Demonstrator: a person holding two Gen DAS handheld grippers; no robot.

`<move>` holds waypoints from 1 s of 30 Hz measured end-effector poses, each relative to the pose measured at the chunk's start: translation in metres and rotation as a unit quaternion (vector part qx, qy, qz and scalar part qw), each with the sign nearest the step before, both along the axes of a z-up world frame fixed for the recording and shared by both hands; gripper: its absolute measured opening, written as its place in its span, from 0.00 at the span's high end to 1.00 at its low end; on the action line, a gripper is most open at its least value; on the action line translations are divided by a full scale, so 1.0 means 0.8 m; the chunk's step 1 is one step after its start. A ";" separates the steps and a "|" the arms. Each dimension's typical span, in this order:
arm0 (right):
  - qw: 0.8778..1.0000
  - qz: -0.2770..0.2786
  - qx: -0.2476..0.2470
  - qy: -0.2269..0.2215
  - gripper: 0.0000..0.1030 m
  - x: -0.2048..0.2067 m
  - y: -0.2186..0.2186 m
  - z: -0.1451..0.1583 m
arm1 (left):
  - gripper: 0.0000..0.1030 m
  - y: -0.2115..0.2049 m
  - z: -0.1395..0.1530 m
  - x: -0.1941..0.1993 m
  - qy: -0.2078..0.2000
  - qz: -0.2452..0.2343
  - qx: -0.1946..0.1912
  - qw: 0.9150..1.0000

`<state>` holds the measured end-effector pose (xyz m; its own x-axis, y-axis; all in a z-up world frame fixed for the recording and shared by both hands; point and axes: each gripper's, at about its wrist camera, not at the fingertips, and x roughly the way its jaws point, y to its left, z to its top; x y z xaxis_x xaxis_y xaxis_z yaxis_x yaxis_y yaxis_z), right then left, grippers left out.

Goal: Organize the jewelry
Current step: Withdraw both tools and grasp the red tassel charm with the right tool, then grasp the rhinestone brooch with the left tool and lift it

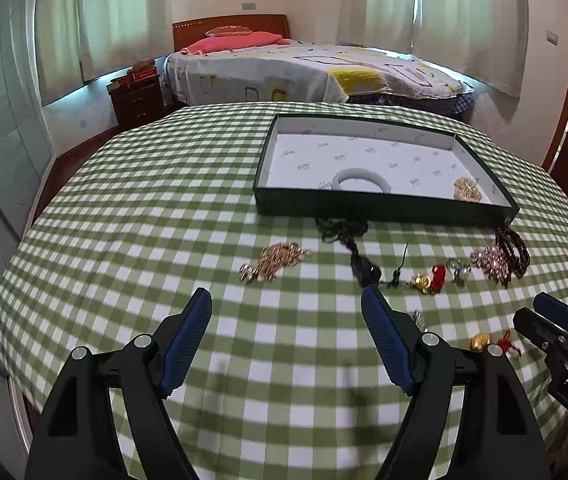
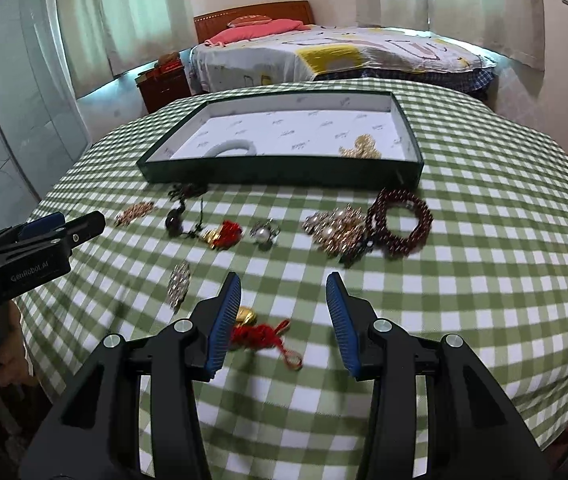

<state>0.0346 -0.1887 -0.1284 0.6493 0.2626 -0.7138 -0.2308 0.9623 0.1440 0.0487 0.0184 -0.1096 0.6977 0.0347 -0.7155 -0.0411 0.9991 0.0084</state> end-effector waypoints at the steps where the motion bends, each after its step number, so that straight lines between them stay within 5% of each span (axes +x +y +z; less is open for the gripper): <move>1: 1.000 0.003 -0.001 0.001 0.58 -0.002 0.002 -0.002 | 0.28 0.002 -0.001 -0.002 0.000 0.002 -0.001 1.000; 17: 0.999 0.034 -0.028 0.031 0.58 -0.004 0.030 -0.030 | 0.28 0.011 -0.010 -0.013 0.011 0.011 -0.008 1.000; 22: 0.999 0.027 -0.025 0.032 0.75 -0.003 0.022 -0.030 | 0.28 0.009 -0.013 -0.012 0.015 0.011 -0.007 1.000; 30: 0.999 0.014 -0.021 0.028 0.80 -0.003 0.009 -0.027 | 0.28 0.003 -0.015 -0.009 0.018 0.003 -0.003 1.000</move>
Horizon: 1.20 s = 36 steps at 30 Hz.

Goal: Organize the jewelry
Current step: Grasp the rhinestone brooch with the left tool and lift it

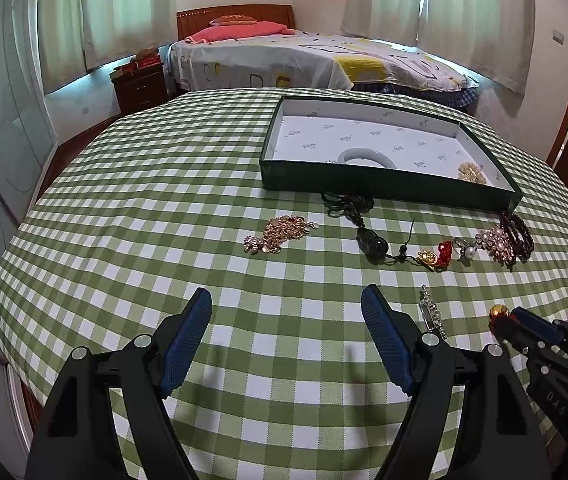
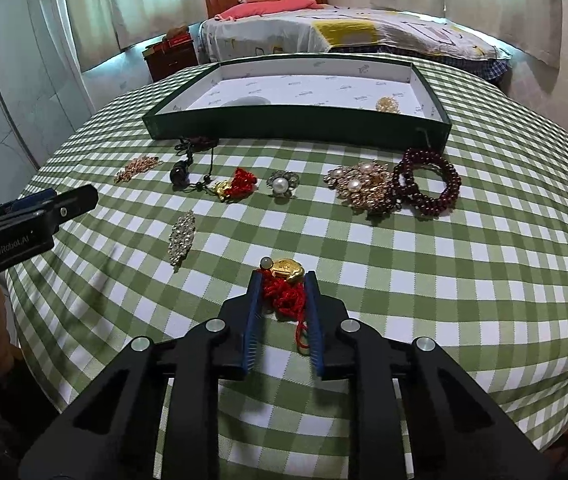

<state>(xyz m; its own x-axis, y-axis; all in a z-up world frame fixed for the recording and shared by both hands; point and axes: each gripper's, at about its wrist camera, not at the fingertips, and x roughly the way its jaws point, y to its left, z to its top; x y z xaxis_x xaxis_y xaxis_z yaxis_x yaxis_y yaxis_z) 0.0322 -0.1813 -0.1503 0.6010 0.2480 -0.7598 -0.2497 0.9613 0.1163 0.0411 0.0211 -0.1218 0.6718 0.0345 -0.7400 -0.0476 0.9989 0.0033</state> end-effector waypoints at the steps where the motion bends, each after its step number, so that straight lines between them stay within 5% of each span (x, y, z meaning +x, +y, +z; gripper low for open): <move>1: 1.000 -0.003 0.000 -0.001 0.81 0.001 -0.002 0.000 | 0.28 -0.001 0.000 0.000 0.000 -0.002 0.000 1.000; 26: 0.998 -0.061 0.018 -0.007 0.81 0.020 -0.064 -0.002 | 0.29 -0.086 -0.021 0.026 0.026 -0.096 0.021 0.995; 31: 0.998 -0.063 0.021 -0.006 0.81 0.020 -0.067 -0.003 | 0.45 -0.092 -0.035 0.032 0.051 -0.113 0.013 0.992; 36: 0.998 -0.063 0.021 -0.006 0.81 0.020 -0.066 -0.003 | 0.49 -0.085 -0.038 0.030 0.057 -0.115 -0.003 0.992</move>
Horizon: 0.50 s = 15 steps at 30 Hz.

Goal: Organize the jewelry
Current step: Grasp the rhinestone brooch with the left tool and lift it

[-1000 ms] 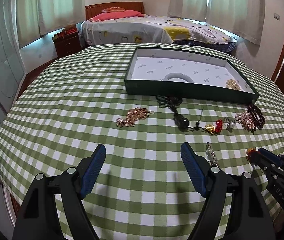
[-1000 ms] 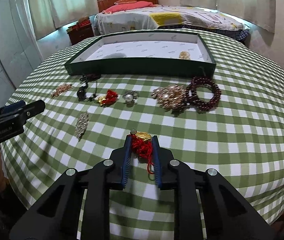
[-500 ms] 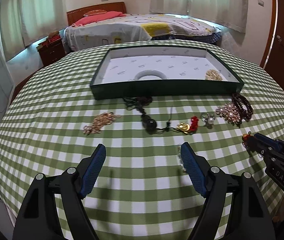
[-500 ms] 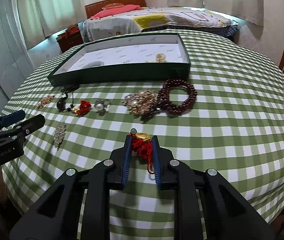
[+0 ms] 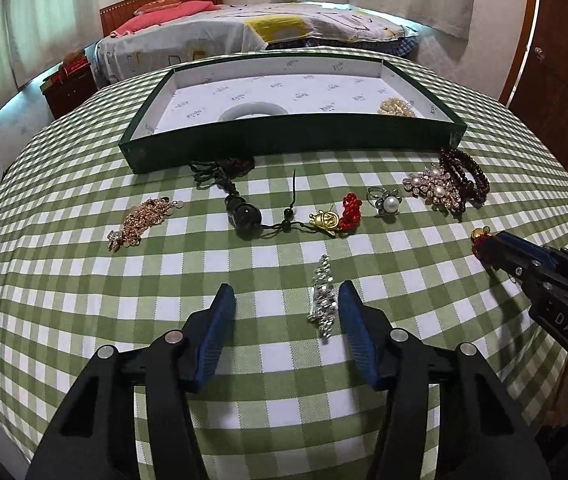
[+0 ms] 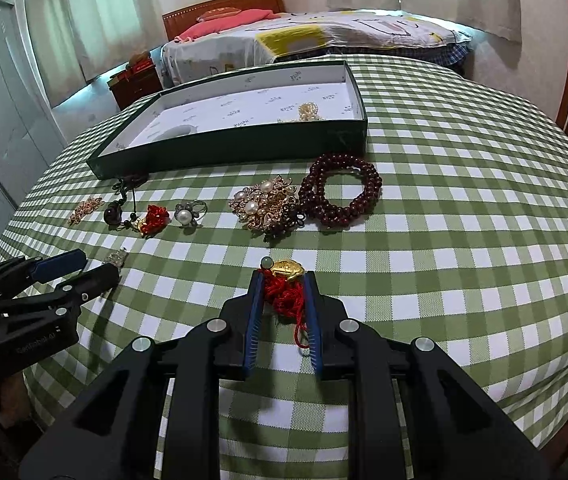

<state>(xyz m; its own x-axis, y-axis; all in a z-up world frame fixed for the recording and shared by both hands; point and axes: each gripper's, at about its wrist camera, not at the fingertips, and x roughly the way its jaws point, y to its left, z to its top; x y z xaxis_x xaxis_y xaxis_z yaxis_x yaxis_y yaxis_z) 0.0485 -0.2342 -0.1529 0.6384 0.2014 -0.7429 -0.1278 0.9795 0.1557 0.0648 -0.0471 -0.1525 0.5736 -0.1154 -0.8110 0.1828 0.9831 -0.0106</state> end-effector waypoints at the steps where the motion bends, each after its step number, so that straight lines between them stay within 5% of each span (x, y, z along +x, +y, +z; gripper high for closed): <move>1: 1.000 0.000 0.000 0.000 0.81 0.000 0.000 0.000 | 0.51 0.000 0.000 -0.001 -0.001 0.000 0.003 1.000; 15: 1.000 0.000 0.000 0.000 0.81 0.000 0.000 0.000 | 0.86 -0.009 0.003 -0.002 -0.007 -0.033 -0.004 0.999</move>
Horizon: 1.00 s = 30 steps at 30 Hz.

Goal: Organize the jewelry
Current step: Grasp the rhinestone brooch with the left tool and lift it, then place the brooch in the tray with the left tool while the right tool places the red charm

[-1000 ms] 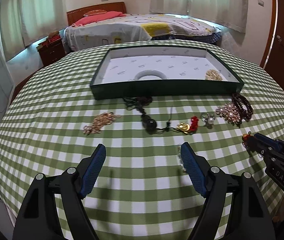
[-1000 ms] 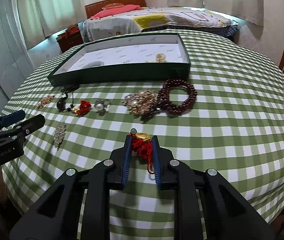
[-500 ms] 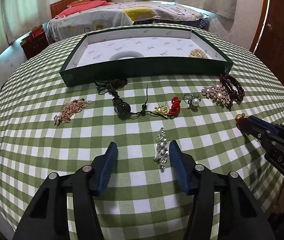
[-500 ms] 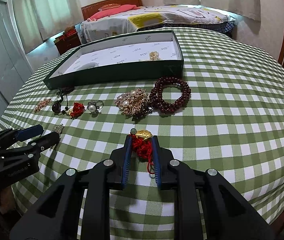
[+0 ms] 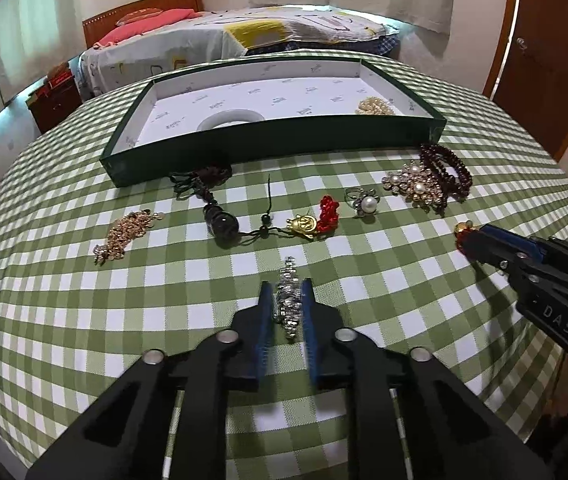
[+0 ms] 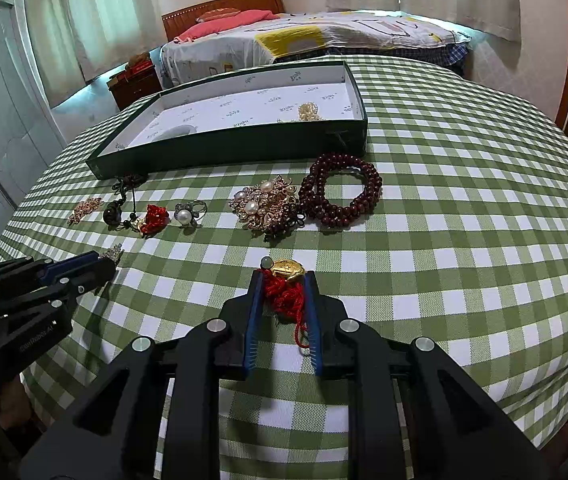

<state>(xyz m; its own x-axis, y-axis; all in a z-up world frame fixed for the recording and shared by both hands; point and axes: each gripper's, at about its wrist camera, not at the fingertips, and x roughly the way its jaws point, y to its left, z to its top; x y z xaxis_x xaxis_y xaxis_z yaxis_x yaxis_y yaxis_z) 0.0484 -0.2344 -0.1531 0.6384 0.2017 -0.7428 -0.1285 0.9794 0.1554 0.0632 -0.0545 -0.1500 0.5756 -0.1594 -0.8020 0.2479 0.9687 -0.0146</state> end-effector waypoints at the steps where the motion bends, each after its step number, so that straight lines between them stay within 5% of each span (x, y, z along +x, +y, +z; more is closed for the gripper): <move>1: 1.000 0.000 0.001 0.000 0.81 0.000 0.000 0.000 | 0.87 0.001 0.000 0.000 0.000 0.000 0.000 1.000; 30: 0.999 0.010 0.024 -0.044 0.81 0.013 0.012 0.057 | 0.87 0.039 0.048 0.021 -0.059 0.034 -0.025 0.997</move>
